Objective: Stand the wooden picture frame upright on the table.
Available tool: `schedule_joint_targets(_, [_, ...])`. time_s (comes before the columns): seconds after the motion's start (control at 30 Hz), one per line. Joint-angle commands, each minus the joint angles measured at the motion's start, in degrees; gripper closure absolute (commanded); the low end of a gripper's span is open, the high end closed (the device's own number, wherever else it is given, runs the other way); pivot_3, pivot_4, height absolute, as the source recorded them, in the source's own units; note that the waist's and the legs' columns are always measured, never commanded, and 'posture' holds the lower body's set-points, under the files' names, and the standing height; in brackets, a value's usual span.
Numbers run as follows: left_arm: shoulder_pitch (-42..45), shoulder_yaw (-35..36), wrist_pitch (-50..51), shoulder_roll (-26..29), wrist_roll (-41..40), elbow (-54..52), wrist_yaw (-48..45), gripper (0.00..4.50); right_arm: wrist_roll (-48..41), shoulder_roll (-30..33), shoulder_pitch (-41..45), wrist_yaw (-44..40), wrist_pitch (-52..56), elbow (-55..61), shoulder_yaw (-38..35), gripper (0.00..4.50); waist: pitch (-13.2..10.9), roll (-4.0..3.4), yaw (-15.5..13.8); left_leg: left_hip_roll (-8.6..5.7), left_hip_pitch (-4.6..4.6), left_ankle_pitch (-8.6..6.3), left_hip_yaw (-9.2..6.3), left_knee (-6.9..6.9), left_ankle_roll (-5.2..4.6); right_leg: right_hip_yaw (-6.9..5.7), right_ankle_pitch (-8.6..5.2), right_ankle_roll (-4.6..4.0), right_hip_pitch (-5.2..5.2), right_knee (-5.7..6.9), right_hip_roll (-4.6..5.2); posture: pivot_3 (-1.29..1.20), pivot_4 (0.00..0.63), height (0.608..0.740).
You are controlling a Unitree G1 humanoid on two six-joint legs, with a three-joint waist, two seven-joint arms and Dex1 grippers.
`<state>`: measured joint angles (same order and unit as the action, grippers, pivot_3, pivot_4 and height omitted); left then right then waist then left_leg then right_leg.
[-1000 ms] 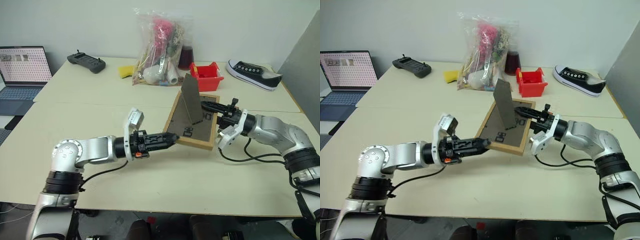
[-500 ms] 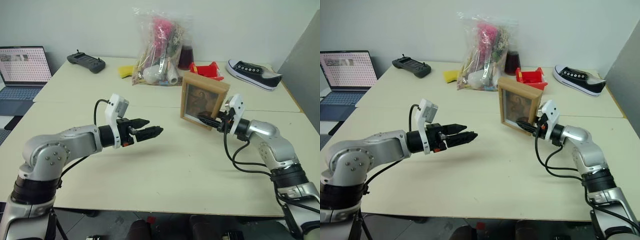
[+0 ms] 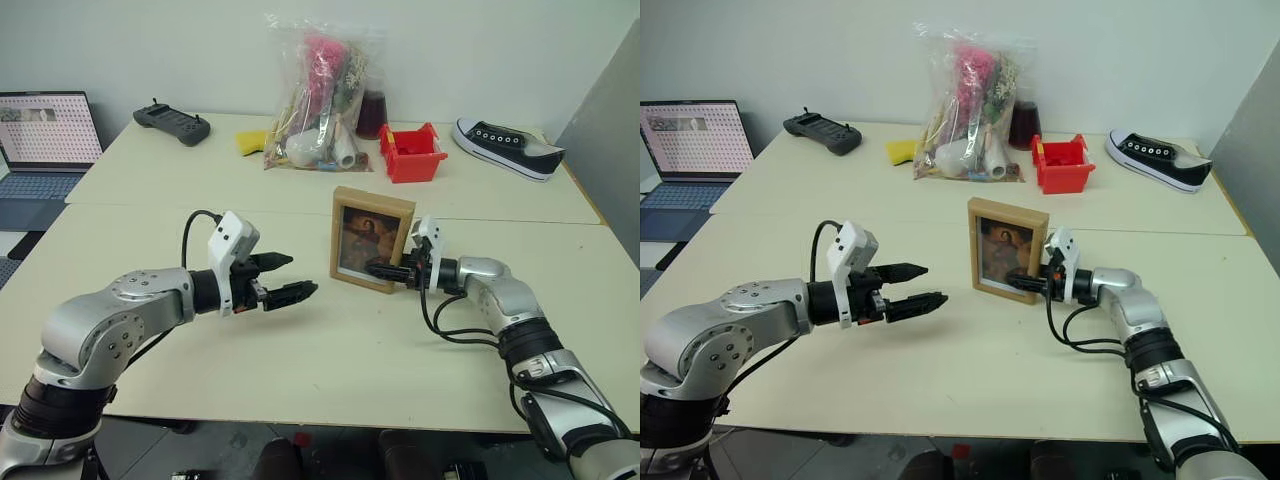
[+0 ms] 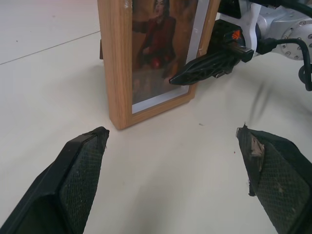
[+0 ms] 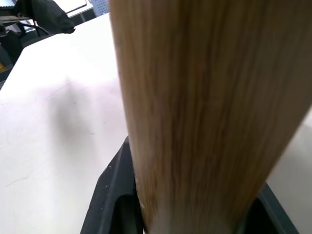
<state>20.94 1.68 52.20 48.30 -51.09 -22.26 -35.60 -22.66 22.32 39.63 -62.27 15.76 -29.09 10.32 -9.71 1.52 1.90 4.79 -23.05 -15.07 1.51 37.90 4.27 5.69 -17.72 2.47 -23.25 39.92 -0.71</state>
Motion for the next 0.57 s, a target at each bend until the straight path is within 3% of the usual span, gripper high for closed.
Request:
schedule_joint_targets(0.03, [0.2,0.2,-0.9,-0.6,1.8,-1.5,-1.4,0.00,-0.3,0.2,-0.7,-1.3,0.7,1.9,-2.3,1.88,0.0,0.00,0.0,0.00,0.00,0.00,0.00,0.00,0.00,0.00,0.00,0.00,0.00,0.00,0.00,0.00,0.150,0.740])
schedule_joint_targets(0.27, [0.7,1.1,-2.6,0.2,6.1,2.2,-5.1,0.00,1.2,6.9,-8.8,0.4,0.9,12.2,-5.5,0.11,0.0,0.00,-0.2,-0.02,-0.01,0.00,-0.01,0.00,0.00,-0.01,0.00,0.00,0.01,-0.01,0.01,0.00,0.150,0.740])
schedule_joint_targets(0.47, [3.7,1.4,-8.4,2.0,13.4,11.4,-8.8,0.00,-2.4,17.7,-18.2,1.6,8.5,32.1,-11.7,0.03,-0.1,-0.05,-0.1,-0.03,-0.01,-0.01,-0.01,0.00,-0.02,-0.01,-0.01,0.01,0.01,0.01,0.00,0.00,0.150,0.740])
schedule_joint_targets(0.57, [5.7,0.7,-10.5,1.5,16.0,15.1,-10.4,0.00,-6.0,19.5,-19.5,3.6,14.1,38.8,-14.8,0.03,-0.1,-0.05,0.1,0.00,0.05,-0.02,-0.01,-0.01,-0.03,0.03,-0.01,0.01,0.04,0.03,-0.06,0.00,0.150,0.740])
